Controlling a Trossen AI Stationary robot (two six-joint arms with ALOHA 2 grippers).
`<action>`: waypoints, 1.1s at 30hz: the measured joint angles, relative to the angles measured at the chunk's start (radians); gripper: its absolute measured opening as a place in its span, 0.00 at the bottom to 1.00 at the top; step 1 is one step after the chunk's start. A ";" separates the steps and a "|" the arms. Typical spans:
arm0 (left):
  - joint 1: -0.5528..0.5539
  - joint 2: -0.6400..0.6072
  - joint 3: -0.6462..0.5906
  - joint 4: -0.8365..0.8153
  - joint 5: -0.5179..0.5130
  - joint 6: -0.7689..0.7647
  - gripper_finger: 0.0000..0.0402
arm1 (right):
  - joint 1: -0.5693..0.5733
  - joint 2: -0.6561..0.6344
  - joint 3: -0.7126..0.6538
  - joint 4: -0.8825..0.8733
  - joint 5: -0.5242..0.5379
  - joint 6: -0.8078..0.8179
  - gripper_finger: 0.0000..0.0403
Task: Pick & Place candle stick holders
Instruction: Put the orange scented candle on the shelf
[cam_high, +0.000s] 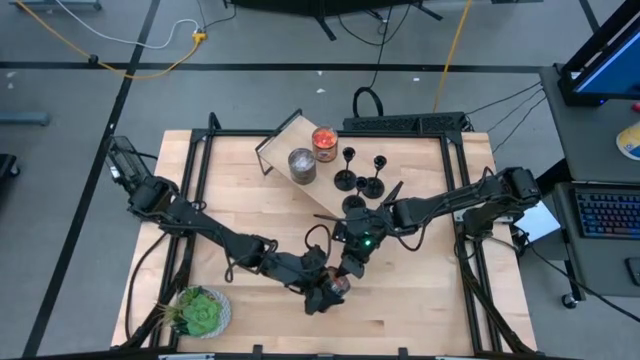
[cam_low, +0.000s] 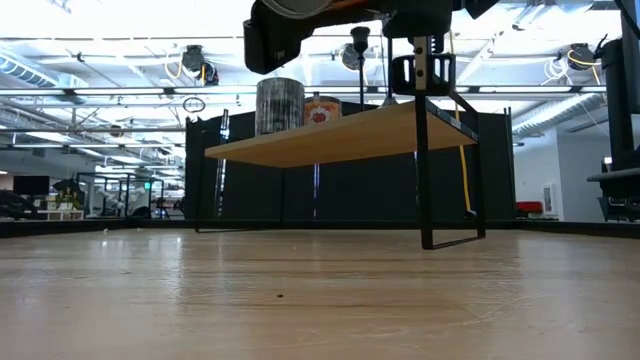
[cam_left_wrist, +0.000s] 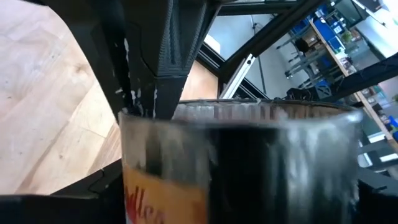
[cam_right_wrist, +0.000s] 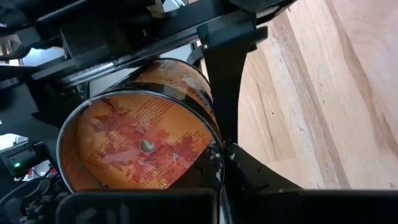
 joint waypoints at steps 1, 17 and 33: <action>0.002 0.000 0.000 -0.006 0.001 -0.009 0.86 | 0.000 0.000 0.000 0.003 0.003 0.000 0.00; -0.046 0.008 -0.005 -0.167 -0.028 -0.074 0.86 | 0.001 -0.006 0.002 0.028 -0.086 -0.003 0.11; -0.115 -0.169 -0.003 -0.434 -0.472 -0.093 0.86 | 0.060 -0.117 0.000 -0.254 0.024 -0.205 0.11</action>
